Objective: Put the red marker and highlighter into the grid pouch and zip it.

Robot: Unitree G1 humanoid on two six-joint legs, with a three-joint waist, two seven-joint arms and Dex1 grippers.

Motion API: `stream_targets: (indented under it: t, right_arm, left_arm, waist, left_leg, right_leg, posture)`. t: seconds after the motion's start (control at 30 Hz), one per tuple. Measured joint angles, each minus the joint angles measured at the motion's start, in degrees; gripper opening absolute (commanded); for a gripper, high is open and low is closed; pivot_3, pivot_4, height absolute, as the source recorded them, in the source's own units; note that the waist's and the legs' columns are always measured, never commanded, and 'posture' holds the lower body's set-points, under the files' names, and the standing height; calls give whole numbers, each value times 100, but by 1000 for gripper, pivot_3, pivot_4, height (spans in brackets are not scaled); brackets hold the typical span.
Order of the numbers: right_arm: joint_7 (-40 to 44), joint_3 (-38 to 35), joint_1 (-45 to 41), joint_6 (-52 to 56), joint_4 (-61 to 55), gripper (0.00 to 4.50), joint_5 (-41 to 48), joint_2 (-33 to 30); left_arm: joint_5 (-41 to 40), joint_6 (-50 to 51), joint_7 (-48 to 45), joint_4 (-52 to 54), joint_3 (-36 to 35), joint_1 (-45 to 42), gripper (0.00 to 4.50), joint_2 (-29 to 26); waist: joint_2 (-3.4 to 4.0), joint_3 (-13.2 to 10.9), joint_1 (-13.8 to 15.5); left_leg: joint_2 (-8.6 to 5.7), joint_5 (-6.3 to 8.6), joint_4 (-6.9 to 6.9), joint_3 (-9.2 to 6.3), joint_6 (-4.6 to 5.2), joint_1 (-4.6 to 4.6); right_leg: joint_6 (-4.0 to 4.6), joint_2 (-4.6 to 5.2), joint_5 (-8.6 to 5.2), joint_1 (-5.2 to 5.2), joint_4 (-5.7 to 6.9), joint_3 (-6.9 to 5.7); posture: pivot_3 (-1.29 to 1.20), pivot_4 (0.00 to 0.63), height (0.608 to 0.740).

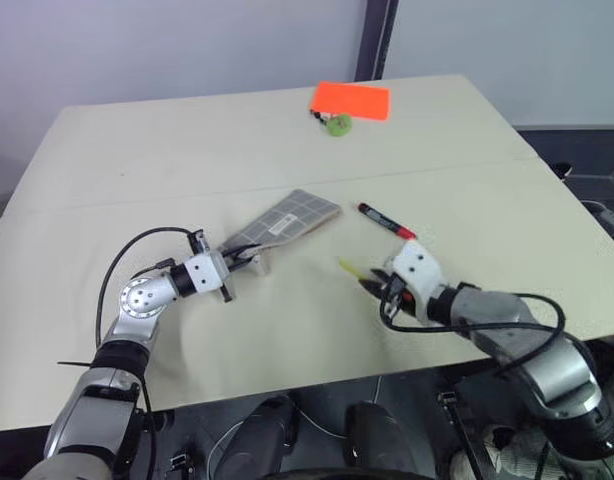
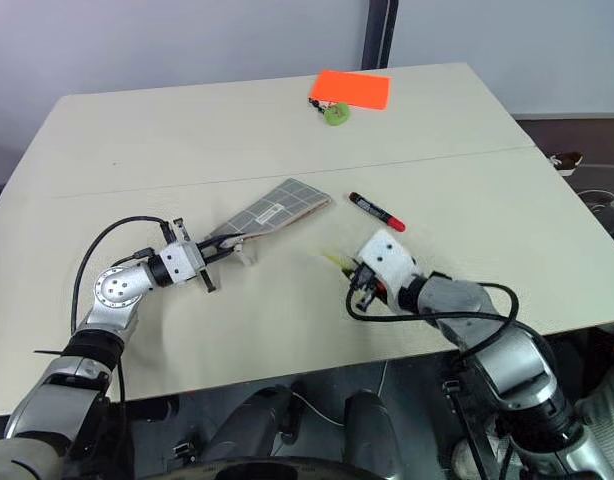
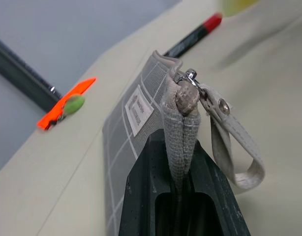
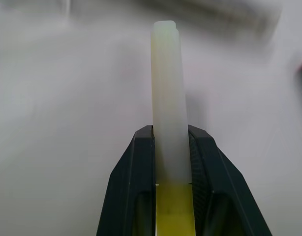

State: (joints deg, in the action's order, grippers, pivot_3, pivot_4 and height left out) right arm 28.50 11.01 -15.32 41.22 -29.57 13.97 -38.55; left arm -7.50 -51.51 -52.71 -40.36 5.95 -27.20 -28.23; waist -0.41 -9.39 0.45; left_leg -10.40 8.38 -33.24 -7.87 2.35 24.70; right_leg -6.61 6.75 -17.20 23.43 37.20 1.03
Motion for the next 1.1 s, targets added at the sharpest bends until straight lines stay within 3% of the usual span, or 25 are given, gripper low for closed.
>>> stream_targets:
  t: [0.2,0.57,0.77,1.1]
  right_arm:
    - [40,217,-376,-473,782,303,-599,97]
    - [550,673,-839,-1259,1418,303,-1392,128]
    - [898,1539,-1387,-2345,1805,303,-2473,92]
    - [1004,1812,-1792,-4511,2767,303,-3185,658]
  left_arm:
    - [-438,264,-403,587,-9,190,0,-144]
    - [-437,308,-618,783,-5,244,0,-284]
    - [-428,220,-855,781,14,211,0,-295]
    - [-803,408,-1362,925,36,162,0,-247]
  waist:
    - [1,0,25]
    - [1,-1,9]
    - [1,-1,12]
    - [1,-1,9]
  left_leg:
    - [-1,0,0,0,0,0]
    - [-1,0,0,0,0,0]
    - [-1,0,0,0,0,0]
    - [-1,-2,-1,0,-2,0]
  right_leg:
    - [1,1,1,-1,-2,2]
    - [1,-2,1,2,1,3]
    - [1,-3,1,2,1,2]
    - [1,-12,5,5,9,3]
  posture:
    - [0,150,740]
    - [0,150,740]
    - [0,150,740]
    - [0,150,740]
